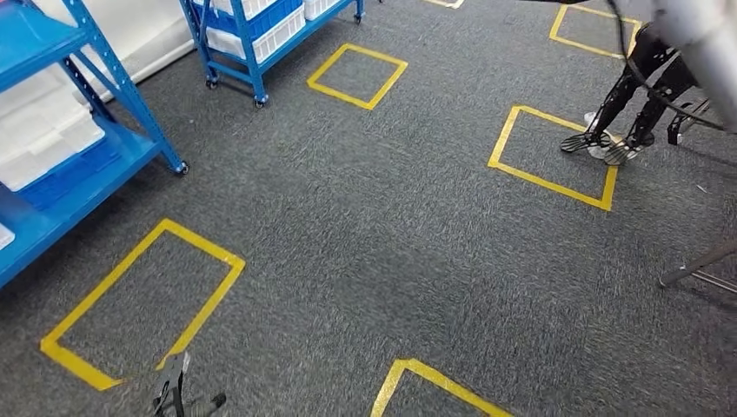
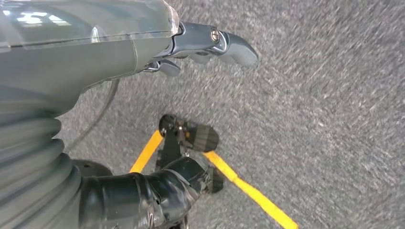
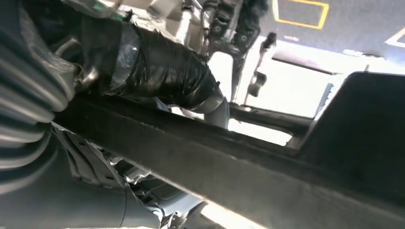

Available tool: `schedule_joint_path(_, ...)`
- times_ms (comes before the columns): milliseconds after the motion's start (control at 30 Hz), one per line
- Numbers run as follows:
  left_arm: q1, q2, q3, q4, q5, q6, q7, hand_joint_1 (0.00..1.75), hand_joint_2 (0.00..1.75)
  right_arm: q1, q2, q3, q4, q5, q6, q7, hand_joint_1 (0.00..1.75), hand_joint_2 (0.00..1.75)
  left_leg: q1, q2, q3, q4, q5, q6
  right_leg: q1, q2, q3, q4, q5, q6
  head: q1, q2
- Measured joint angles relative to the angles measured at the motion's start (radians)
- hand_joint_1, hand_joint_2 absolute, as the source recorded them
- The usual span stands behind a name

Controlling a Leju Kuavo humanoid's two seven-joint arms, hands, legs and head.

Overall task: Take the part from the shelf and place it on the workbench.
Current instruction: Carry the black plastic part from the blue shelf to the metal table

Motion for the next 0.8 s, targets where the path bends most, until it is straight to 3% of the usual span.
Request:
schedule_joint_path(33, 0.002, 0.001, 0.000, 0.000, -0.003, -0.001, 0.002, 0.00, 1.75, 0.003, -0.019, 0.000, -0.009, -0.002, 0.000, -0.003, 1.75, 1.75, -0.002, 0.012, 0.002, -0.003, 0.002, 0.004, -0.001, -0.041, -0.025, 0.053, -0.030, 0.007, 0.003, 0.000)
schedule_joint_path(67, 0.005, 0.001, 0.000, 0.000, -0.004, 0.000, 0.002, 0.00, 1.75, 0.005, -0.032, 0.000, -0.016, -0.003, 0.001, -0.005, 1.75, 1.75, -0.003, 0.024, 0.002, -0.003, 0.002, 0.007, -0.005, -0.064, -0.056, 0.117, -0.061, 0.013, 0.005, 0.000)
schedule_joint_path(133, 0.008, 0.001, 0.000, 0.000, -0.006, 0.000, 0.003, 0.00, 1.75, 0.013, -0.052, -0.001, -0.027, -0.005, 0.004, -0.007, 1.75, 1.75, -0.005, 0.053, 0.003, -0.002, -0.002, 0.007, -0.013, -0.079, -0.098, 0.206, -0.086, 0.022, 0.005, 0.000)
schedule_joint_path(167, 0.008, 0.000, 0.000, 0.000, -0.006, 0.000, 0.003, 0.00, 1.75, 0.017, -0.059, -0.001, -0.031, -0.005, 0.006, -0.007, 1.75, 1.75, -0.005, 0.068, 0.005, -0.001, -0.006, 0.005, -0.015, -0.083, -0.095, 0.200, -0.072, 0.025, 0.005, 0.000)
schedule_joint_path(233, 0.007, -0.001, 0.000, 0.000, -0.006, -0.001, 0.003, 0.00, 1.75, 0.020, -0.071, -0.001, -0.042, -0.005, 0.010, -0.006, 1.75, 1.75, -0.005, 0.097, 0.011, 0.003, -0.016, -0.002, -0.016, -0.112, -0.032, 0.085, -0.009, 0.026, 0.006, 0.000)
schedule_joint_path(300, 0.005, -0.001, 0.000, 0.000, -0.007, -0.001, 0.003, 0.00, 1.75, 0.018, -0.077, -0.001, -0.054, -0.006, 0.011, -0.005, 1.75, 1.75, -0.013, 0.122, 0.018, 0.008, -0.028, -0.014, -0.004, -0.162, 0.028, -0.026, 0.025, 0.016, 0.005, 0.000)
schedule_joint_path(333, 0.004, -0.001, 0.000, 0.000, -0.008, 0.000, 0.003, 0.00, 1.75, 0.018, -0.080, -0.002, -0.058, -0.006, 0.011, -0.004, 1.75, 1.75, -0.018, 0.133, 0.021, 0.010, -0.032, -0.020, 0.002, -0.175, 0.039, -0.047, 0.025, 0.009, 0.004, 0.000)
schedule_joint_path(433, 0.002, 0.000, 0.000, 0.000, -0.011, 0.002, 0.000, 0.00, 1.75, 0.021, -0.102, -0.004, -0.072, -0.007, 0.015, 0.005, 1.75, 1.75, -0.024, 0.162, 0.031, 0.008, -0.043, -0.034, 0.004, -0.145, 0.040, -0.050, 0.021, -0.011, 0.003, 0.000)
schedule_joint_path(500, 0.000, -0.001, -0.001, 0.000, -0.012, -0.003, -0.012, 0.00, 1.75, 0.019, -0.121, -0.006, -0.088, -0.008, 0.025, 0.012, 1.75, 1.75, -0.018, 0.125, 0.022, 0.038, -0.075, -0.038, -0.001, -0.120, 0.042, -0.056, 0.023, -0.024, 0.002, 0.000)
schedule_joint_path(567, 0.002, -0.001, -0.001, 0.000, -0.014, -0.012, -0.027, 0.00, 1.75, 0.019, -0.145, -0.008, -0.110, -0.015, 0.044, 0.017, 1.75, 1.75, -0.015, 0.059, -0.023, 0.146, -0.141, -0.035, -0.002, -0.095, 0.043, -0.060, 0.024, -0.034, 0.000, 0.000)
schedule_joint_path(633, 0.007, -0.001, -0.002, 0.000, -0.015, -0.016, -0.034, 0.00, 1.75, 0.026, -0.171, -0.010, -0.132, -0.024, 0.058, 0.017, 1.75, 1.75, -0.018, 0.032, -0.081, 0.270, -0.187, -0.031, 0.002, -0.065, 0.043, -0.060, 0.023, -0.039, -0.001, 0.000)
schedule_joint_path(667, 0.009, -0.001, -0.002, 0.001, -0.016, -0.016, -0.034, 0.00, 1.75, 0.030, -0.180, -0.010, -0.140, -0.026, 0.062, 0.016, 1.75, 1.75, -0.019, 0.028, -0.096, 0.294, -0.182, -0.029, 0.003, -0.048, 0.044, -0.059, 0.023, -0.039, -0.001, 0.000)
schedule_joint_path(700, 0.010, -0.001, -0.003, 0.001, -0.016, -0.017, -0.035, 0.00, 1.75, 0.032, -0.188, -0.010, -0.148, -0.027, 0.064, 0.015, 1.75, 1.75, -0.020, 0.025, -0.095, 0.279, -0.154, -0.026, 0.005, -0.030, 0.044, -0.058, 0.023, -0.039, -0.001, 0.000)
schedule_joint_path(733, 0.010, -0.001, -0.004, 0.001, -0.016, -0.017, -0.035, 0.00, 1.75, 0.033, -0.194, -0.010, -0.156, -0.027, 0.065, 0.015, 1.75, 1.75, -0.021, 0.018, -0.078, 0.227, -0.111, -0.023, 0.005, -0.012, 0.045, -0.056, 0.023, -0.039, -0.001, 0.000)
schedule_joint_path(800, 0.011, 0.000, -0.007, 0.001, -0.015, -0.018, -0.035, 0.00, 1.75, 0.032, -0.202, -0.012, -0.169, -0.028, 0.065, 0.015, 1.75, 1.75, -0.018, -0.028, -0.036, 0.108, -0.037, -0.013, 0.004, 0.021, 0.043, -0.053, 0.023, -0.037, 0.000, 0.000)
